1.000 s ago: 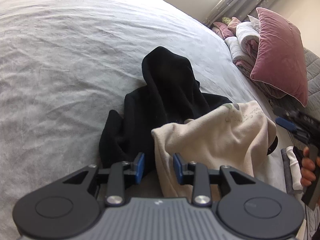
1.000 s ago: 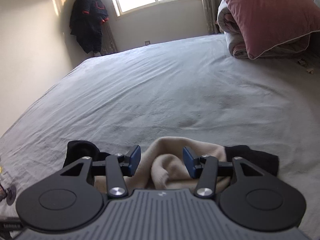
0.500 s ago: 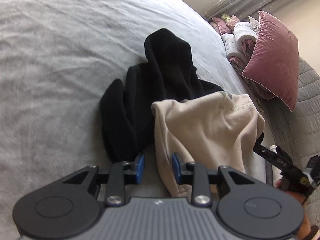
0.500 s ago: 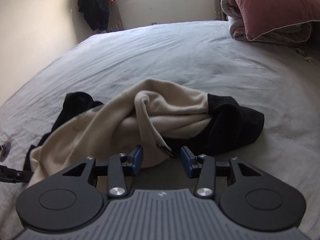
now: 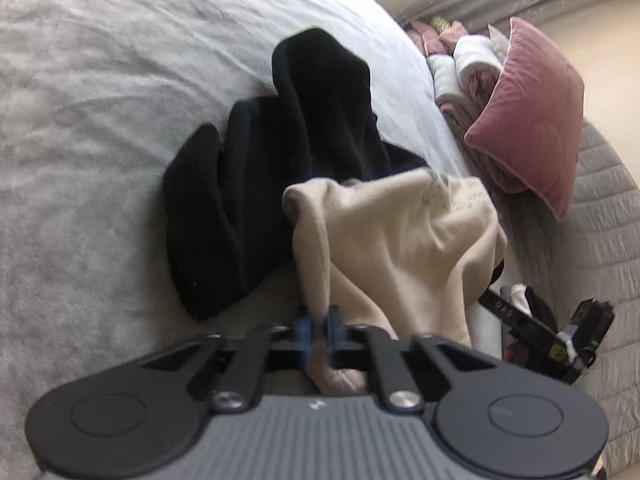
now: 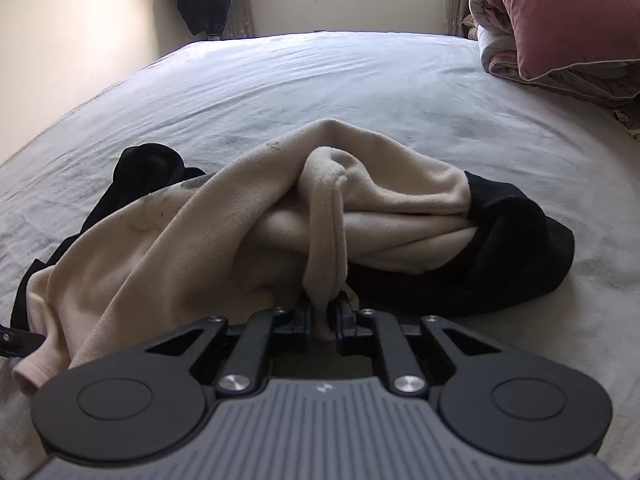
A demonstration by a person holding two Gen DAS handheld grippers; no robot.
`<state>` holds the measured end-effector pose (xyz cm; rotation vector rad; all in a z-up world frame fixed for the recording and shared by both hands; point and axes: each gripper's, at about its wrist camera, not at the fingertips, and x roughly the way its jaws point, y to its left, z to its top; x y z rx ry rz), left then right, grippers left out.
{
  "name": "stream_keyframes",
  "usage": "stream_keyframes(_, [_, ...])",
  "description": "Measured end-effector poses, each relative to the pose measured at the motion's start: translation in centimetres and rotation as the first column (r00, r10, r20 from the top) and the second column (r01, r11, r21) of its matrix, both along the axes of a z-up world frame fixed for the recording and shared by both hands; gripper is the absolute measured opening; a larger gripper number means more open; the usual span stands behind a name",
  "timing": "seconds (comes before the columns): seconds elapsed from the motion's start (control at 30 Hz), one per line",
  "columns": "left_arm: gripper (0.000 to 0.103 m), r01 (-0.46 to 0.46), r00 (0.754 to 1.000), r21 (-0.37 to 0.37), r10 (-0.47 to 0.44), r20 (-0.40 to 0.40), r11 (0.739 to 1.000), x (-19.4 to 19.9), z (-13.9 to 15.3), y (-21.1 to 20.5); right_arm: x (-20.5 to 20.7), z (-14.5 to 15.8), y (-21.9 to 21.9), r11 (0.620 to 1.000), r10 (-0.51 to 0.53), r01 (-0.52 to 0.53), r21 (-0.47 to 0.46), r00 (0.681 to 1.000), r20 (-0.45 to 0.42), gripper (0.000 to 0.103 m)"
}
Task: Fold clothes
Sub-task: 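Pull the sweatshirt hem with both grippers to spread it flat, then release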
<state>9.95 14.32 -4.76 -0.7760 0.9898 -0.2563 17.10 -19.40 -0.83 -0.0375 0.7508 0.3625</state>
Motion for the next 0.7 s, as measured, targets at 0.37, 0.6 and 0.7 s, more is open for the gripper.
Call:
stream_keyframes(0.37, [0.005, 0.050, 0.996, -0.087, -0.042, 0.084, 0.995, -1.5, 2.8, 1.5, -5.4, 5.7, -4.1, 0.999, 0.034, -0.034, -0.026, 0.999, 0.007, 0.010])
stream_keyframes(0.6, [0.005, 0.084, 0.990, -0.198, -0.058, 0.132, 0.977, -4.4, 3.9, 3.2, -10.6, 8.8, -6.8, 0.999, 0.023, -0.023, 0.033, 1.000, -0.013, 0.009])
stream_keyframes(0.7, [0.004, 0.100, 0.989, -0.272, -0.065, 0.134, 0.957, -5.8, 3.9, 4.1, -12.2, 9.5, -8.0, 0.998, -0.015, 0.018, 0.052, 0.998, -0.055, 0.009])
